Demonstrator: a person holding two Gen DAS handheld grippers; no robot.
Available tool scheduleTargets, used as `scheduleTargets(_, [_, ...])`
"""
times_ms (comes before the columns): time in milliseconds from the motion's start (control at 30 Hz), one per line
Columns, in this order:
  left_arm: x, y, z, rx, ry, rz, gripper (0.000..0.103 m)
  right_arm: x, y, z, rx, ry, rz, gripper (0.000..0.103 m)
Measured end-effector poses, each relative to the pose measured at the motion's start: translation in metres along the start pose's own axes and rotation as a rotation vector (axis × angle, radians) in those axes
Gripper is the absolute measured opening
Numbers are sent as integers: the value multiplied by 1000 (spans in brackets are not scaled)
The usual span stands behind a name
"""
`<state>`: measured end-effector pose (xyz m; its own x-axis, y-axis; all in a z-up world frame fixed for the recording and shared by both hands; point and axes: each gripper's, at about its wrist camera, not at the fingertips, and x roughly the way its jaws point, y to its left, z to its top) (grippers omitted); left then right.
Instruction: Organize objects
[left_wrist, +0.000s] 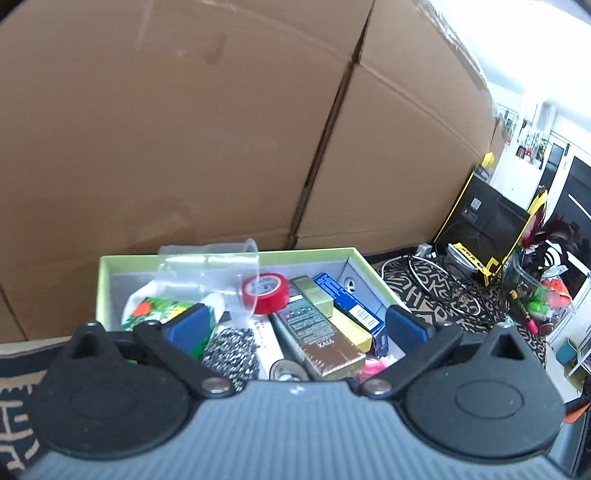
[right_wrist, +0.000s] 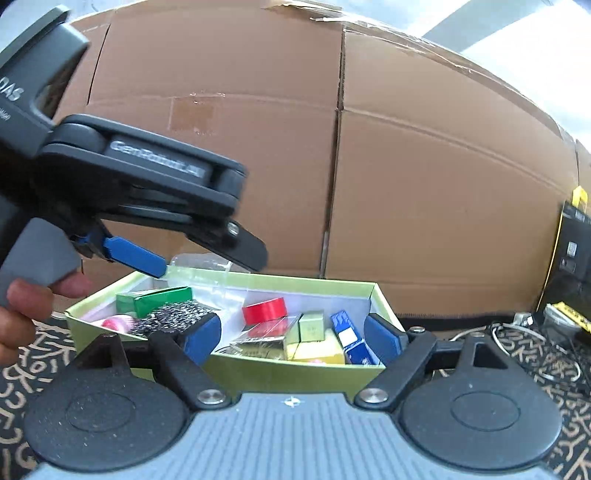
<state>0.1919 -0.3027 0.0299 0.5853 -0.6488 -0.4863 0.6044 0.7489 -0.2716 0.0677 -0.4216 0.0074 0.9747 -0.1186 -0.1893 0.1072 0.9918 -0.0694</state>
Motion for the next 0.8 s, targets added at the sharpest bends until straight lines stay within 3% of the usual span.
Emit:
scheduleTargets(200, [-44, -6, -12, 47, -61, 39, 103, -49, 10, 2, 45, 34, -23, 92])
scheduleTargets(367, [-88, -13, -33, 83, -85, 140, 103, -73, 13, 0, 91, 81, -43, 97])
scheduleTargets(500, [-109, -15, -54, 91, -34, 264, 103, -100, 20, -6, 102, 101, -74, 98])
scheduleTargets(800, [-136, -5, -103, 33, 18, 339, 103, -130, 32, -18, 117, 140, -118, 99])
